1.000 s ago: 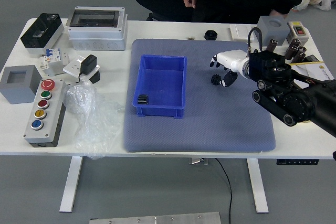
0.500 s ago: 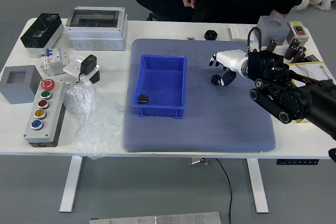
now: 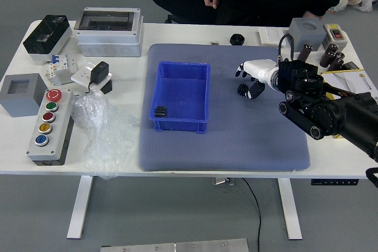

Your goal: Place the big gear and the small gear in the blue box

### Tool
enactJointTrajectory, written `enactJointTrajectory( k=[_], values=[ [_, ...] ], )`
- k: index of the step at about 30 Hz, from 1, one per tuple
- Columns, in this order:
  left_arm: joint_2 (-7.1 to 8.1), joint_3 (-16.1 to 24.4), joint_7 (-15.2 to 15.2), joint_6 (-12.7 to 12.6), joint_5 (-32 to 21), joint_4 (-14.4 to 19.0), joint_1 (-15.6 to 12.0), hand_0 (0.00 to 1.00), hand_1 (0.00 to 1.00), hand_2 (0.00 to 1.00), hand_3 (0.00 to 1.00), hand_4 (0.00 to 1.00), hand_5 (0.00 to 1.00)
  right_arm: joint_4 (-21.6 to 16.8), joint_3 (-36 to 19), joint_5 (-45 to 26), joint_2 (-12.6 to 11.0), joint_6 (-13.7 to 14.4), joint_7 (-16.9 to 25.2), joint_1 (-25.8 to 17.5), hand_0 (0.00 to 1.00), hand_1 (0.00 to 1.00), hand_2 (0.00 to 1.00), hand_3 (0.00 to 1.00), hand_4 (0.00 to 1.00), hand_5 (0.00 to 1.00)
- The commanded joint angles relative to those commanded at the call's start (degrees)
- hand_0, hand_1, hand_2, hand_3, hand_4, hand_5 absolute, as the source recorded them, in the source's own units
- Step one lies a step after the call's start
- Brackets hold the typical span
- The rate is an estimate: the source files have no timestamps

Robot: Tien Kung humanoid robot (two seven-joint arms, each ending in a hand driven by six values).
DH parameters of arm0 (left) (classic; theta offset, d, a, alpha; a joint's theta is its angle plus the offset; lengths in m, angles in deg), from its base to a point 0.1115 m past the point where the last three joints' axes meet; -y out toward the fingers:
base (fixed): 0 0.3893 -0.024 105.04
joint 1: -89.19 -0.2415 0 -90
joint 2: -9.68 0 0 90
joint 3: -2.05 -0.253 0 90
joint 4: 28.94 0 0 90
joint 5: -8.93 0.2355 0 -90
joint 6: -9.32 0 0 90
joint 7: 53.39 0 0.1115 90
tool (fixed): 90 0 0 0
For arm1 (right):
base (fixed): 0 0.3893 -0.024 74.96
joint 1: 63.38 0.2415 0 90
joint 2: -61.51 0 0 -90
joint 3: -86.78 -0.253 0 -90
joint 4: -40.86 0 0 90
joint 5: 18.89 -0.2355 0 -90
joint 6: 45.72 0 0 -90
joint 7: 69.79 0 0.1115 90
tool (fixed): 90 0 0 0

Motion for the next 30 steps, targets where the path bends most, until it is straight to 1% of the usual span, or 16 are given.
enactJointTrajectory(
  k=[2,3,8,9,14,15,20,21,30],
  values=[
    [-0.03,-0.09,0.00,-0.01,-0.01,0.00,0.05,0.861,0.842,0.845,0.865,0.755,0.686,0.21,0.04,-0.07,0.13,0.14,0.03,-0.05,0.658,0.633,0.769,0.789,0.727,0.072],
    [-0.05,-0.13,-0.01,-0.02,-0.01,0.00,0.07,0.861,0.842,0.846,0.865,0.754,0.684,0.31,0.07,-0.09,0.18,0.22,0.04,-0.07,0.652,0.623,0.758,0.757,0.726,0.072],
    [-0.04,-0.30,-0.03,-0.06,-0.03,0.00,0.12,0.861,0.842,0.846,0.865,0.754,0.684,0.70,-0.07,-0.16,0.31,0.67,0.03,-0.29,0.652,0.623,0.758,0.757,0.726,0.072],
    [-0.04,-0.33,-0.04,-0.06,-0.03,0.00,0.13,0.861,0.842,0.846,0.865,0.754,0.685,0.77,-0.14,-0.18,0.34,0.81,0.03,-0.35,0.647,0.618,0.749,0.732,0.722,0.071],
    [-0.11,-0.39,-0.04,-0.06,-0.01,0.01,0.21,0.861,0.842,0.846,0.865,0.754,0.685,1.21,-0.18,-0.18,0.51,1.64,0.05,-0.56,0.647,0.618,0.749,0.732,0.722,0.071],
    [-0.13,-0.42,-0.03,-0.05,-0.02,0.01,0.23,0.861,0.842,0.846,0.865,0.754,0.686,1.37,-0.13,-0.13,0.57,1.89,0.06,-0.59,0.625,0.584,0.717,0.686,0.711,0.068],
    [-0.22,-0.49,-0.01,-0.04,-0.05,0.00,0.27,0.861,0.842,0.846,0.865,0.754,0.686,2.10,0.33,-0.17,0.91,2.78,0.14,-0.74,0.625,0.584,0.717,0.686,0.711,0.068],
    [-0.24,-0.49,-0.01,-0.04,-0.05,0.00,0.28,0.861,0.842,0.846,0.865,0.754,0.685,2.26,0.41,-0.22,0.99,2.95,0.16,-0.79,0.614,0.563,0.703,0.672,0.704,0.066],
    [-0.38,-0.54,0.00,-0.06,-0.05,0.00,0.40,0.861,0.842,0.846,0.865,0.754,0.687,3.62,0.71,-0.83,1.97,4.35,0.34,-1.20,0.610,0.564,0.701,0.669,0.700,0.064]
  ],
)
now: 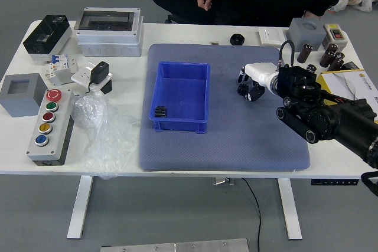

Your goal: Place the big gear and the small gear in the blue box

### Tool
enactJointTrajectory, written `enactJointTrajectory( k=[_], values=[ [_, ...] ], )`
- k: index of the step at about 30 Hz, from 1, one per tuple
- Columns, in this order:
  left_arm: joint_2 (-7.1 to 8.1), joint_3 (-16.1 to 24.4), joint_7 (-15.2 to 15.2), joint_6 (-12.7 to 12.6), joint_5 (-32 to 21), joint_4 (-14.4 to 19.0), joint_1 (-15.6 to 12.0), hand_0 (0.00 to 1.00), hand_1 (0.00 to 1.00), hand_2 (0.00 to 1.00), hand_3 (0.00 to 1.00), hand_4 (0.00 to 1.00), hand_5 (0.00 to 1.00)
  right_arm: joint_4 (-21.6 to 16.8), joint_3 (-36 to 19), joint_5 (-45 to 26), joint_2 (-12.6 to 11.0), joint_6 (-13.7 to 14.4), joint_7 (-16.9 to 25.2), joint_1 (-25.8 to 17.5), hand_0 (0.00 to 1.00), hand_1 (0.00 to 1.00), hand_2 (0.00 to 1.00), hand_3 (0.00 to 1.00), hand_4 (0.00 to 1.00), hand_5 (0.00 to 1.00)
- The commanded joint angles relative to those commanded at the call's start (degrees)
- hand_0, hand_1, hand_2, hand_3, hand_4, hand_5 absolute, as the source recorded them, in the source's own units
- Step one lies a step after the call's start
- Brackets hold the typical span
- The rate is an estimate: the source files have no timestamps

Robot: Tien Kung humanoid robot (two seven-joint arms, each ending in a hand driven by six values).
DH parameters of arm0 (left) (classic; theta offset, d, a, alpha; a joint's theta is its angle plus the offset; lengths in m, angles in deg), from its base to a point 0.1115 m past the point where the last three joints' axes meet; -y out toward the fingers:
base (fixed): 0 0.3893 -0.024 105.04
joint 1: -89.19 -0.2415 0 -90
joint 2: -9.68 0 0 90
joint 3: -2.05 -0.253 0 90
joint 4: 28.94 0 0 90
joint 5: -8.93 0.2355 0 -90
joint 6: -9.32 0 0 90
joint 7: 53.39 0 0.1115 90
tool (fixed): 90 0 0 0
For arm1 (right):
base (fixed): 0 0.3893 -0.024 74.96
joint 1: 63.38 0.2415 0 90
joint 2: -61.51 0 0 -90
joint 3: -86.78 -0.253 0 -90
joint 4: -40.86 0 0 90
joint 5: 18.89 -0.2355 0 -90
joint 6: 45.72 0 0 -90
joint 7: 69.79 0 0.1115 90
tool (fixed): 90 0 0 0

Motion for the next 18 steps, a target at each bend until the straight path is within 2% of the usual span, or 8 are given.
enactJointTrajectory(
  k=[18],
  values=[
    [-0.22,-0.15,0.07,0.06,-0.12,0.00,0.18,0.861,0.842,0.846,0.865,0.755,0.689,1.10,-1.23,0.23,1.27,1.86,0.10,-1.28,0.597,0.549,0.690,0.653,0.667,0.073]
  ],
)
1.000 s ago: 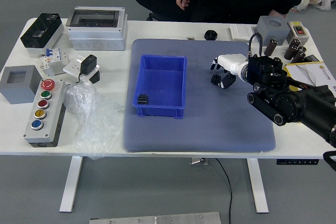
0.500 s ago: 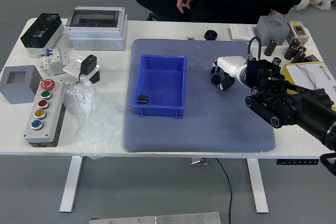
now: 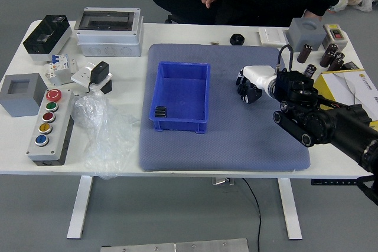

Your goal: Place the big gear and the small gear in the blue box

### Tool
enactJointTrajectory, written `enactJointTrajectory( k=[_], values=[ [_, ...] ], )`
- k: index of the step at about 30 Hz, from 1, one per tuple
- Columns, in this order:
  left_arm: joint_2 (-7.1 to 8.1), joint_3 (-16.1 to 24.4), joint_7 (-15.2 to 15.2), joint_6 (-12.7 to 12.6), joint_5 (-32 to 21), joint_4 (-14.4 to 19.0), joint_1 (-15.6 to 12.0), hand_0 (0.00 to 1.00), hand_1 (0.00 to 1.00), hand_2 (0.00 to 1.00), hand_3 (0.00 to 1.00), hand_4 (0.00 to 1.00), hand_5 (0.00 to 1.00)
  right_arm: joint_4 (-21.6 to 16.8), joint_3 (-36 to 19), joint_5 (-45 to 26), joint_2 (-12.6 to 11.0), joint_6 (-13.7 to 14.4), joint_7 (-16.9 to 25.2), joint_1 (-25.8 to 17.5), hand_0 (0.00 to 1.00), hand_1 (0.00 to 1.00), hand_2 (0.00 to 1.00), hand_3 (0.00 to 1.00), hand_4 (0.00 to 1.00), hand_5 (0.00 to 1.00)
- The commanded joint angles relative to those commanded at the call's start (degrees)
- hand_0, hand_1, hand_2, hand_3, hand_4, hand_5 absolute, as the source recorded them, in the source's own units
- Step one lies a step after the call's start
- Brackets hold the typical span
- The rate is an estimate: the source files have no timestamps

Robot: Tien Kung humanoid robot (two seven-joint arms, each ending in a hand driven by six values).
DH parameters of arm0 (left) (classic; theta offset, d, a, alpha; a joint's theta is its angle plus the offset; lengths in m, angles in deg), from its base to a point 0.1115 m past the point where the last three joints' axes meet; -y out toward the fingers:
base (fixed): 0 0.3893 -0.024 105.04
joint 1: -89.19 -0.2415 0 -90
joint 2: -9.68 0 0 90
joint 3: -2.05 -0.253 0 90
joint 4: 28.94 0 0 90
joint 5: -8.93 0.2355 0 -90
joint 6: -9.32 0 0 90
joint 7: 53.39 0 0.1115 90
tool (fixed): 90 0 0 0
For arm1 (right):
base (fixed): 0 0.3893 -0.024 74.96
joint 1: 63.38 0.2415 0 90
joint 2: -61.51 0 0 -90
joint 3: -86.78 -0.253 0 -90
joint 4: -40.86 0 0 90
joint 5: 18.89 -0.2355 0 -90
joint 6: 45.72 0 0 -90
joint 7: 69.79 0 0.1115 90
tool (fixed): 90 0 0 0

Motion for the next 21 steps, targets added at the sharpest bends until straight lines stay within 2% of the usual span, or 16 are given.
enactJointTrajectory(
  k=[8,9,14,15,21],
  values=[
    [-0.03,-0.05,0.00,0.00,-0.07,0.00,0.04,0.861,0.842,0.846,0.865,0.754,0.687,0.10,0.04,0.19,0.06,1.06,-0.03,-0.12,0.590,0.534,0.666,0.643,0.657,0.074],
    [-0.03,-0.06,0.00,-0.01,-0.08,0.00,0.05,0.861,0.842,0.846,0.864,0.754,0.687,0.11,0.04,0.20,0.06,1.23,-0.04,-0.13,0.563,0.498,0.619,0.641,0.636,0.087],
    [-0.05,-0.10,0.01,0.01,-0.10,0.01,0.12,0.861,0.842,0.846,0.864,0.754,0.687,0.17,0.10,0.20,0.06,1.75,-0.09,-0.20,0.563,0.498,0.619,0.641,0.636,0.087],
    [-0.06,-0.09,0.01,0.02,-0.09,0.01,0.13,0.861,0.842,0.846,0.864,0.755,0.687,0.18,0.14,0.20,0.06,1.80,-0.10,-0.21,0.573,0.481,0.593,0.638,0.599,0.079],
    [-0.07,-0.10,0.04,0.02,-0.11,0.01,0.14,0.861,0.842,0.846,0.863,0.755,0.688,0.32,0.67,-0.01,0.17,1.88,-0.13,-0.32,0.569,0.475,0.580,0.634,0.577,0.088]
  ],
)
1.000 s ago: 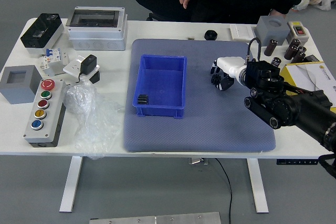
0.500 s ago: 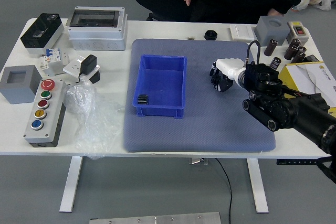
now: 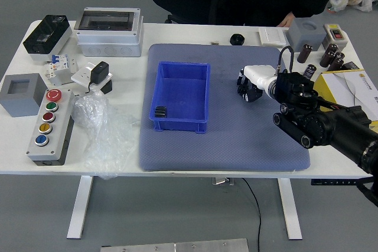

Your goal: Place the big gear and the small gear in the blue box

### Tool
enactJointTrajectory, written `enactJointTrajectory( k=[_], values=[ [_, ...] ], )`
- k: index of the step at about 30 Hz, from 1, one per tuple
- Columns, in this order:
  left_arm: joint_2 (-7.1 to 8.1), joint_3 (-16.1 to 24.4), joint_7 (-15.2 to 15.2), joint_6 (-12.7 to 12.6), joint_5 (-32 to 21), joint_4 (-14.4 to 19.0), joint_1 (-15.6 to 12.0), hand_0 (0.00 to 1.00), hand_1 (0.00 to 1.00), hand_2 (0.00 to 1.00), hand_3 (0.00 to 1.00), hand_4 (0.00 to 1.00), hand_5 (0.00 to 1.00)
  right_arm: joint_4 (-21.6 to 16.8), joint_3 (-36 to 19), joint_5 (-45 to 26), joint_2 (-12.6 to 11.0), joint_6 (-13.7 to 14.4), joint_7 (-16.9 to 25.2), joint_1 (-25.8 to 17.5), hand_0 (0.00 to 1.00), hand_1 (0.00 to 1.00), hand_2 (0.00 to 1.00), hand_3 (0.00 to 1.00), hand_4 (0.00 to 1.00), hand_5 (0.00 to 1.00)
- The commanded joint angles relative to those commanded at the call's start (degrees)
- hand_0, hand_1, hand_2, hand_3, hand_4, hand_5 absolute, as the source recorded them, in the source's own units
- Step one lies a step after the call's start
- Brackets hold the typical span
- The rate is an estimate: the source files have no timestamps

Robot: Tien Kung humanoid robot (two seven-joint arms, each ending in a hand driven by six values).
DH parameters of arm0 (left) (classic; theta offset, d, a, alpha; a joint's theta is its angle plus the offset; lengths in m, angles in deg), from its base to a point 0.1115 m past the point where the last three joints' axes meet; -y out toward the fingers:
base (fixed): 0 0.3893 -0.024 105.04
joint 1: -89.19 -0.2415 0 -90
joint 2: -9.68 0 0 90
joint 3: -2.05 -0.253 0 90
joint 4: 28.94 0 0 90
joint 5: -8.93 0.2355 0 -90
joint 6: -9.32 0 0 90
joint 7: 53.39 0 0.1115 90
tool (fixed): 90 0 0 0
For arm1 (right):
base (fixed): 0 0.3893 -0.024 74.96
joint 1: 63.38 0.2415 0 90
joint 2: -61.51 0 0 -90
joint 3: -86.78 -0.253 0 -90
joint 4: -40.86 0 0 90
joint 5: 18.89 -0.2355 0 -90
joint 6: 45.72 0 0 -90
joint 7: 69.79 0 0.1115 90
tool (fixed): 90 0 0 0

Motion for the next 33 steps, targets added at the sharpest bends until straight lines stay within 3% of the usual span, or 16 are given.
enactJointTrajectory(
  k=[20,27,33],
  values=[
    [0.14,0.08,0.05,0.05,0.01,0.01,-0.11,0.861,0.842,0.846,0.863,0.755,0.688,-0.25,0.50,-0.17,-0.70,0.70,-0.09,-0.03,0.557,0.463,0.551,0.629,0.535,0.124],
    [0.37,0.29,0.09,0.07,0.05,0.01,-0.44,0.861,0.842,0.847,0.863,0.755,0.688,-1.84,-1.09,1.23,-2.50,0.76,-0.35,-0.21,0.558,0.458,0.547,0.624,0.525,0.130],
    [0.69,0.93,0.10,0.11,0.33,0.04,-0.67,0.861,0.842,0.847,0.863,0.755,0.688,-5.42,-3.77,4.62,-5.44,0.43,-0.98,-0.74,0.560,0.458,0.547,0.621,0.520,0.133]
  ],
)
